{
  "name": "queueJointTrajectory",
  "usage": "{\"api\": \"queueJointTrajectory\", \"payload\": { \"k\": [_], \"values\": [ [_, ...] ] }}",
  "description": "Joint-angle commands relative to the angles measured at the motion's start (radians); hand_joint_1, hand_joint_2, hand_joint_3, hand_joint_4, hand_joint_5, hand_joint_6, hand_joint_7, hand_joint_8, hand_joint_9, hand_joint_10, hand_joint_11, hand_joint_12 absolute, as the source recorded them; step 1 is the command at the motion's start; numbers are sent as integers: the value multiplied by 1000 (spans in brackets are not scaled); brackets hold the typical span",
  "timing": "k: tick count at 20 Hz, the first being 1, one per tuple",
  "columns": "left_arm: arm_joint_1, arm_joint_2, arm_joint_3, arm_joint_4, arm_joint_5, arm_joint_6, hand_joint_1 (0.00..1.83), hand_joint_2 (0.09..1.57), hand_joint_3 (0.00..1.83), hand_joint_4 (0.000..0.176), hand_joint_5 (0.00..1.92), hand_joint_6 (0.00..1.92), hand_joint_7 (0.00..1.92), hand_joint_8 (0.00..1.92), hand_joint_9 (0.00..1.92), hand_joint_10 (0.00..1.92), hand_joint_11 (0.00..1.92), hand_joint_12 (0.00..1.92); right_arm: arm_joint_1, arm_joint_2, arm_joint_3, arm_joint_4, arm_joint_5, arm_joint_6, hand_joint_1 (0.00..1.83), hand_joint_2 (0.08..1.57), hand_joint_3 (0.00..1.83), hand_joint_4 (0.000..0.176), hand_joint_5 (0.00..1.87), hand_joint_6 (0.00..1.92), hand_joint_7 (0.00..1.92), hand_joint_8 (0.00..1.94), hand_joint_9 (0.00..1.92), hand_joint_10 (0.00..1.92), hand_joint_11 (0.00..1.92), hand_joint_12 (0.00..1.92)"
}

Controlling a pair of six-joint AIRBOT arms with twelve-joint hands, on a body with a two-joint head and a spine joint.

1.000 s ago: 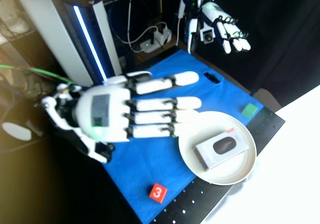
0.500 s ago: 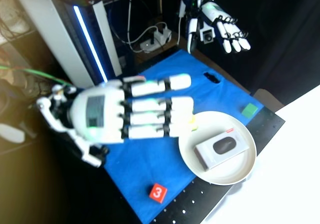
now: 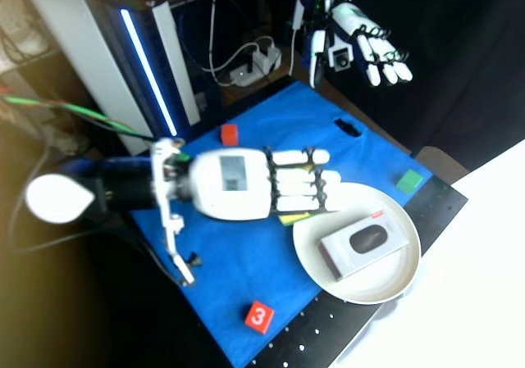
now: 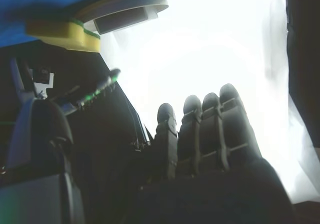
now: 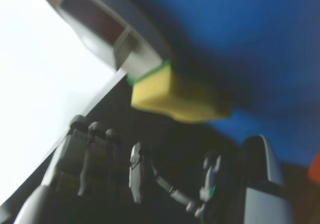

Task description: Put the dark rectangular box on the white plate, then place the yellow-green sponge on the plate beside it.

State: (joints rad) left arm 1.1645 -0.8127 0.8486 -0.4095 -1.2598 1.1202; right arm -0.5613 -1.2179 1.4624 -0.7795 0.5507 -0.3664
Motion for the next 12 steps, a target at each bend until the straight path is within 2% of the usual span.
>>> {"api": "queueJointTrajectory", "payload": {
  "k": [1, 2, 3, 4, 6, 8, 9, 10, 12],
  "values": [
    [-8, 0, 1, 12, -120, -6, 873, 905, 0, 77, 226, 4, 134, 5, 0, 0, 0, 0, 19, -9, 4, 21, 61, 0, 953, 727, 0, 176, 239, 10, 34, 5, 34, 6, 0, 0],
    [-8, -1, 1, 13, -119, -6, 854, 899, 0, 94, 235, 7, 142, 7, 5, 2, 0, 0, 23, -17, 10, 14, 52, -7, 948, 735, 1, 176, 240, 8, 28, 2, 27, 2, 2, 1],
    [-8, -2, 1, 13, -118, -7, 850, 899, 0, 82, 241, 9, 149, 9, 5, 2, 0, 0, 28, -23, 13, 12, 41, -24, 971, 732, 0, 176, 240, 6, 37, 5, 21, 0, 0, 0],
    [-8, -2, 1, 13, -118, -10, 861, 902, 0, 78, 234, 5, 144, 6, 0, 0, 0, 0, 36, -28, 14, 12, 23, -55, 949, 753, 9, 176, 215, 0, 33, 3, 15, 0, 0, 0],
    [-8, -4, 2, 15, -116, -13, 830, 906, 0, 86, 224, 0, 136, 1, 5, 2, 0, 0, 48, -39, 14, 12, -5, -106, 920, 735, 0, 176, 248, 13, 77, 15, 54, 13, 30, 14],
    [-8, -5, 2, 15, -116, -14, 831, 903, 0, 86, 232, 3, 143, 4, 18, 7, 0, 0, 49, -44, 17, 13, -6, -107, 901, 747, 4, 176, 245, 9, 76, 11, 53, 10, 41, 20],
    [-8, -6, 1, 15, -116, -15, 808, 908, 1, 83, 227, 1, 144, 4, 25, 9, 2, 1, 49, -46, 18, 13, -6, -107, 908, 748, 4, 173, 255, 10, 80, 10, 47, 7, 34, 17],
    [-8, -6, 1, 15, -116, -17, 819, 913, 3, 65, 226, 1, 145, 3, 31, 10, 3, 2, 50, -49, 21, 14, -6, -107, 885, 769, 11, 174, 249, 6, 81, 9, 43, 4, 22, 12],
    [-8, -7, 1, 16, -115, -19, 807, 921, 6, 52, 222, 0, 143, 1, 46, 13, 29, 14, 50, -56, 31, 26, -6, -107, 868, 802, 7, 161, 261, 3, 131, 7, 75, 7, 49, 30]
  ]
}}
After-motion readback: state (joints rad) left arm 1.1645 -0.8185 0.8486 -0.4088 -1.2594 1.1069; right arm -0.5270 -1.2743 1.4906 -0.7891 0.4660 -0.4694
